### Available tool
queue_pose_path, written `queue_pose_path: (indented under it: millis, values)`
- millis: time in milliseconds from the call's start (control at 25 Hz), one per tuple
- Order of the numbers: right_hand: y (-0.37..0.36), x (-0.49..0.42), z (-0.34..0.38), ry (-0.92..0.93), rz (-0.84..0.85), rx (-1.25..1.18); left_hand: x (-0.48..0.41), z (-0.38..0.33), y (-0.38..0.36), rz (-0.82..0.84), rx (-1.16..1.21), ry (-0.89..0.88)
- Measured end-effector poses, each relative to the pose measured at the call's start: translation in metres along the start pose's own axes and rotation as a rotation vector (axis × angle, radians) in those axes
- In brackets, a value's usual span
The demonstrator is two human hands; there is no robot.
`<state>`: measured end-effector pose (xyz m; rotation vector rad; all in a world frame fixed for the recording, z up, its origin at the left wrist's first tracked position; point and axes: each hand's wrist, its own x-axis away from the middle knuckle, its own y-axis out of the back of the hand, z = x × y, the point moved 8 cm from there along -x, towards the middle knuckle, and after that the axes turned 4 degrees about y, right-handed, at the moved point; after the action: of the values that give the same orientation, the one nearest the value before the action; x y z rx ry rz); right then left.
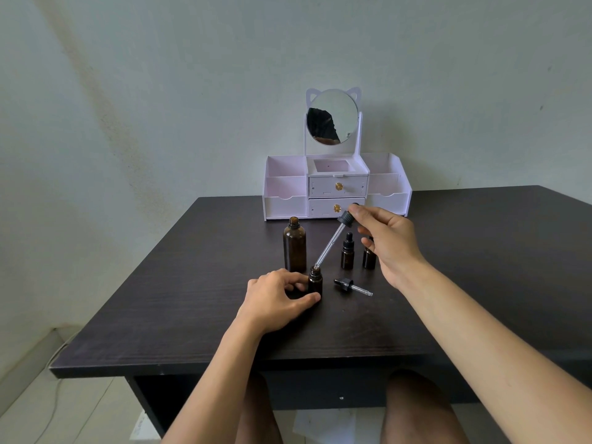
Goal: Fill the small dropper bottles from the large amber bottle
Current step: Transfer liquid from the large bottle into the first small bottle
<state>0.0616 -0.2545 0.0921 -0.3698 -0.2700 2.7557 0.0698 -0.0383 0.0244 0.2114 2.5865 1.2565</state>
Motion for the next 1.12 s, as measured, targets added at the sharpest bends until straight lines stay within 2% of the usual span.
queue_pose_path:
  millis: [360,480,600,720,800,920,1120]
  values:
    - [-0.002,0.001,0.002,0.021,0.014,0.012,0.000,-0.001,0.002,-0.013,0.004,0.002]
    - [-0.003,0.001,0.005,0.012,0.008,-0.010,0.001,0.000,0.000,0.047,0.028,0.012]
    - [-0.004,-0.004,0.015,0.010,-0.005,-0.036,-0.002,0.007,0.005,0.116,0.152,0.034]
    - [-0.011,-0.014,0.031,0.048,-0.010,-0.061,-0.018,0.019,0.019,-0.018,0.144,0.119]
    - [-0.020,-0.022,0.043,0.094,-0.012,-0.067,-0.031,0.025,0.025,-0.106,0.120,0.146]
    - [-0.037,-0.037,0.054,0.162,-0.027,-0.037,-0.048,0.026,0.015,-0.055,-0.006,0.134]
    - [-0.062,-0.055,0.055,0.256,0.002,0.008,-0.056,0.032,0.011,-0.086,-0.152,0.088]
